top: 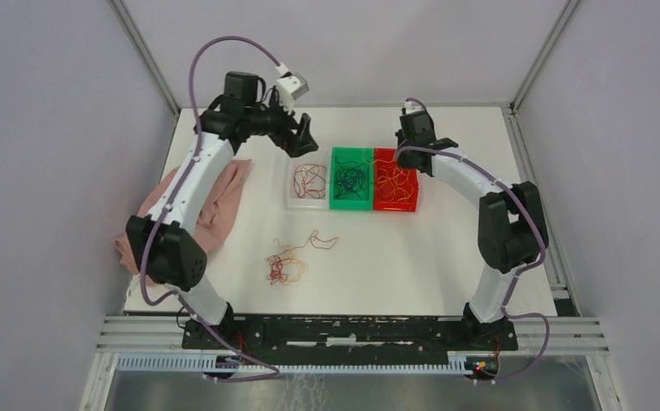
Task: Untangle the cables
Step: Place the cable in the bin.
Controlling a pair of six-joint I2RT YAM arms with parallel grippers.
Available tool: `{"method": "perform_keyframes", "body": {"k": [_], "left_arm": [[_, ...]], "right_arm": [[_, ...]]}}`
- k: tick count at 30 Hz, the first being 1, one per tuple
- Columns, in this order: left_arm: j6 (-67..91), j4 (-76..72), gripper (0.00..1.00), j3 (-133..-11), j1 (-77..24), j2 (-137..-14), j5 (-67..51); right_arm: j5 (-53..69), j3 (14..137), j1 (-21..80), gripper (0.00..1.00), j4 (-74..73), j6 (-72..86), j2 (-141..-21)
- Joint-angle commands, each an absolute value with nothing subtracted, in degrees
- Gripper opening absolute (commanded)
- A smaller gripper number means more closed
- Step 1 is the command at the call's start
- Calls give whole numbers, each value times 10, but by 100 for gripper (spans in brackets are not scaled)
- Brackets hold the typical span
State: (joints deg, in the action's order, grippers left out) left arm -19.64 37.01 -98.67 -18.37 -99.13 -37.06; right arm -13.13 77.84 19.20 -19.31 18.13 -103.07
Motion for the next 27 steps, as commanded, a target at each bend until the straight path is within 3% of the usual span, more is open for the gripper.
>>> {"method": "perform_keyframes", "body": {"k": [1, 7, 15, 20, 27], "left_arm": [[-222, 405, 99, -953, -136, -903, -378], [-234, 423, 99, -919, -108, -835, -372], [-223, 434, 99, -916, -43, -819, -381], [-225, 449, 99, -900, -18, -808, -386], [-237, 450, 99, -866, -11, -766, -399]], "right_arm": [[-141, 832, 212, 29, -216, 170, -1082], [-156, 840, 218, 50, -225, 164, -1054], [-123, 843, 245, 64, -216, 105, -985], [-95, 910, 284, 66, -227, 66, -1047], [-187, 992, 330, 65, -239, 5, -1148]]}}
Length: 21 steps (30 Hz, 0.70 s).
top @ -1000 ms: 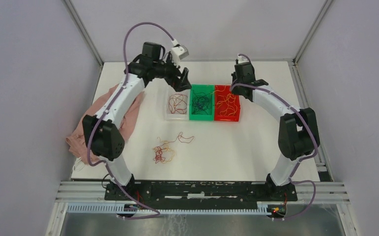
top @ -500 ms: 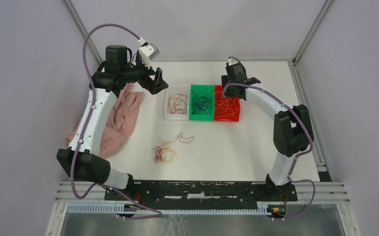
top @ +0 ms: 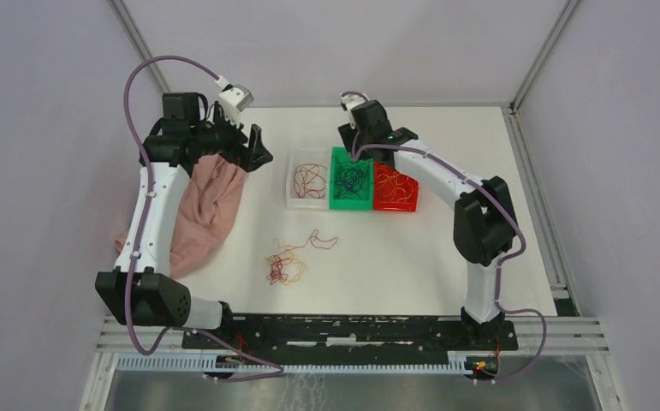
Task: Untangle the cables
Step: Place the cable in the bin.
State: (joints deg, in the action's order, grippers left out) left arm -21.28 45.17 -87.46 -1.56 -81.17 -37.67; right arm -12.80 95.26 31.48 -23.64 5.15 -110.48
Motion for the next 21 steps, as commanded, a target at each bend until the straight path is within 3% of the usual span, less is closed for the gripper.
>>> {"method": "perform_keyframes", "body": {"k": [1, 13, 21], "left_arm": [[-236, 450, 99, -863, -11, -762, -400], [-217, 438, 99, -853, -8, -750, -416], [-210, 431, 100, -854, -8, -745, -419]], "right_arm": [[-201, 1000, 332, 63, -238, 1, -1158], [-325, 1038, 365, 50, -196, -67, -1243], [-339, 1048, 371, 40, -185, -77, -1261]]}}
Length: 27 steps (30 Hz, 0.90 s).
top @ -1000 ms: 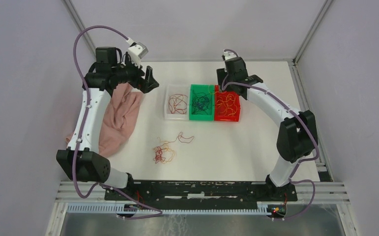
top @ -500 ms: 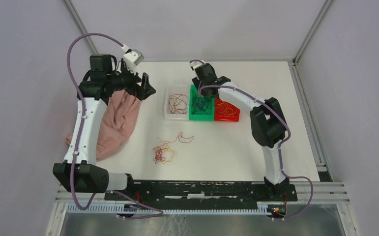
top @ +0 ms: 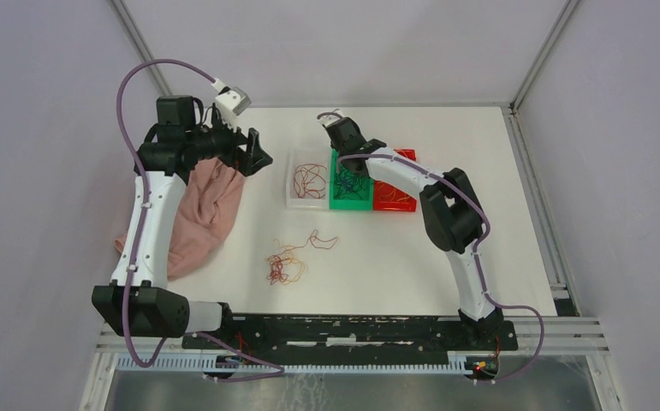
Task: Untangle the cables
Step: Place the cable in the bin.
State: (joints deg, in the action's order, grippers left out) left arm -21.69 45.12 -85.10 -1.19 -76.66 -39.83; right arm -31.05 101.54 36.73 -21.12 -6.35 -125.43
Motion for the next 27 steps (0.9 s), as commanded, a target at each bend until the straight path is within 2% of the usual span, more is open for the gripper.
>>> {"method": "perform_keyframes", "body": {"k": [1, 10, 16, 27], "left_arm": [[-210, 431, 100, -855, -8, -745, -418], [-204, 424, 100, -862, -7, -743, -423], [-204, 423, 100, -864, -5, -741, -427], [-205, 422, 100, -863, 0, -741, -436]], "right_arm": [[-340, 1049, 371, 38, -185, -77, -1262], [-344, 1057, 371, 26, -181, -73, -1268], [-350, 1034, 373, 1, -162, -64, -1241], [-349, 936, 361, 0, -127, -16, -1134]]}}
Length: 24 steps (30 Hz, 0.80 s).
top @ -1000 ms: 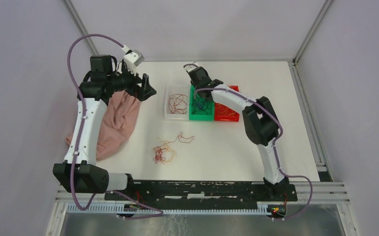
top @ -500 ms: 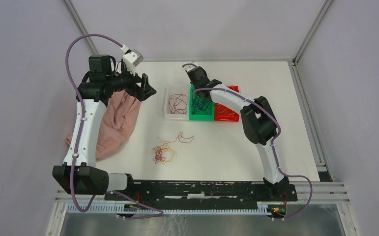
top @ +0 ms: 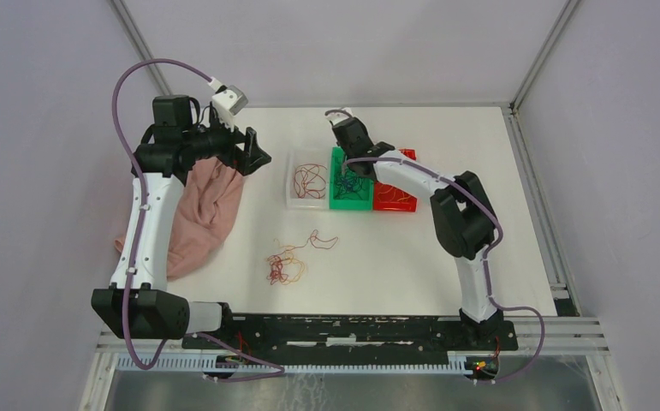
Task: Untangle the cables
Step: Place the cable in the bin.
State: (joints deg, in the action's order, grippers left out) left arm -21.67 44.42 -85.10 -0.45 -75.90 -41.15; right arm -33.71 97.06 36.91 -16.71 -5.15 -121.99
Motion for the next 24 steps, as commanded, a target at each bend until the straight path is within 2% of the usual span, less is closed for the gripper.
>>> {"method": "perform_keyframes", "body": {"k": [1, 10, 24], "left_arm": [[-204, 421, 100, -862, 0, -741, -438], [-191, 410, 100, -864, -1, -739, -449], [-189, 410, 98, -865, -1, -736, -455]], "right_arm": [[-347, 916, 357, 0, -126, -8, -1122], [-264, 797, 310, 0, -111, 59, -1056], [-74, 804, 264, 0, -135, 133, -1129]]}}
